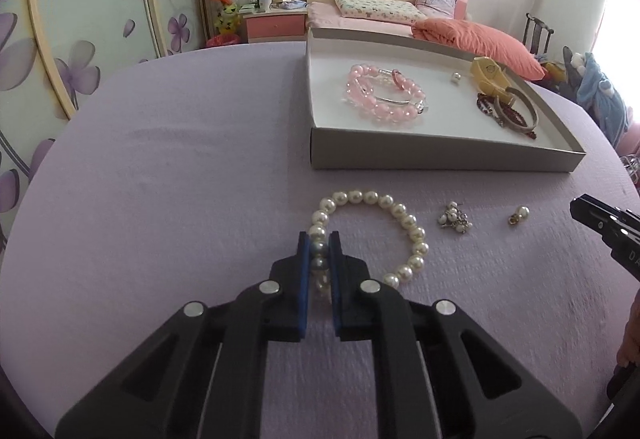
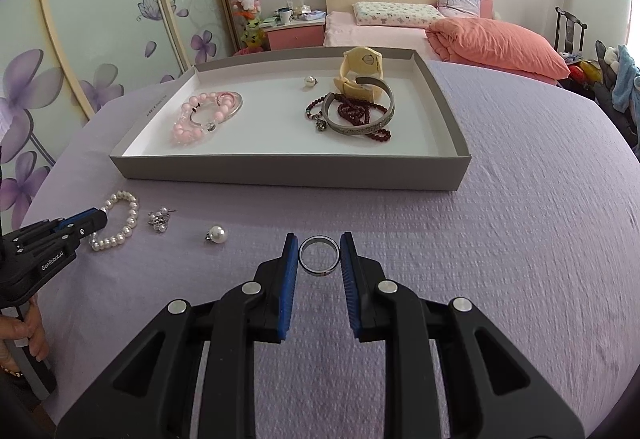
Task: Organize jewelry
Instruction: 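Close the right tool on the silver ring while the left tool grasps the white pearl bracelet, then carry the silver ring and pearl bracelet into the tray and open the right tool, then open the left tool over the tray while the right tool withdraws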
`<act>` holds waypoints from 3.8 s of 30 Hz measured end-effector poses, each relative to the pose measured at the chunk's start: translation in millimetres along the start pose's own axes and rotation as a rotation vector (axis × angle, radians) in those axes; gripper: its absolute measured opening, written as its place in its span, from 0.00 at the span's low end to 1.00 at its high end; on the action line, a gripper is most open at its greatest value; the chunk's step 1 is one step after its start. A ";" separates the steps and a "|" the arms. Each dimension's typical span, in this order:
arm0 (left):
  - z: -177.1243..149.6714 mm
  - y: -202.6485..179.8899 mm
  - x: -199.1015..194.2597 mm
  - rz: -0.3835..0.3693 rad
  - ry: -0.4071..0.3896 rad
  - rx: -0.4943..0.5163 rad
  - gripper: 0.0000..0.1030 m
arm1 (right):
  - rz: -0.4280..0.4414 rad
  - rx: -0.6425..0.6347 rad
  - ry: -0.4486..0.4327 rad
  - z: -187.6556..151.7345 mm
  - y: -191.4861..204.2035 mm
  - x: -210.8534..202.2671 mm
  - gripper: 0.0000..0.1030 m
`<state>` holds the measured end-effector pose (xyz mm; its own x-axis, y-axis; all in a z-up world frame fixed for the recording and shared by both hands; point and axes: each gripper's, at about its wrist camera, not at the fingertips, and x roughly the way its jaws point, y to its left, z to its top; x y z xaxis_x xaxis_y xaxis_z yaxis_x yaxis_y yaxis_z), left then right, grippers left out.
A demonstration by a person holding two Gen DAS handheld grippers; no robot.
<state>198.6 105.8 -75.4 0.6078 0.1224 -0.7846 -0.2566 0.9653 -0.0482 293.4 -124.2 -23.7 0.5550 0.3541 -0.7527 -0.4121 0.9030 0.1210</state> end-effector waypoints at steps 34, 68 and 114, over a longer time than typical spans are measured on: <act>22.5 -23.3 -91.0 -0.193 -0.252 0.026 0.09 | 0.024 -0.019 -0.111 8.0 8.3 -27.3 0.22; 119.5 -42.8 -34.4 -0.221 -0.282 -0.004 0.09 | -0.024 0.022 -0.252 98.6 -8.9 12.2 0.22; 172.0 -52.8 42.2 -0.157 -0.246 -0.038 0.68 | -0.033 0.005 -0.138 96.3 -13.1 63.0 0.50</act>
<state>367.1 99.6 0.4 0.8054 0.0286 -0.5921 -0.1699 0.9681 -0.1842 403.4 -90.4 -10.4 0.6623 0.3543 -0.6601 -0.3886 0.9158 0.1017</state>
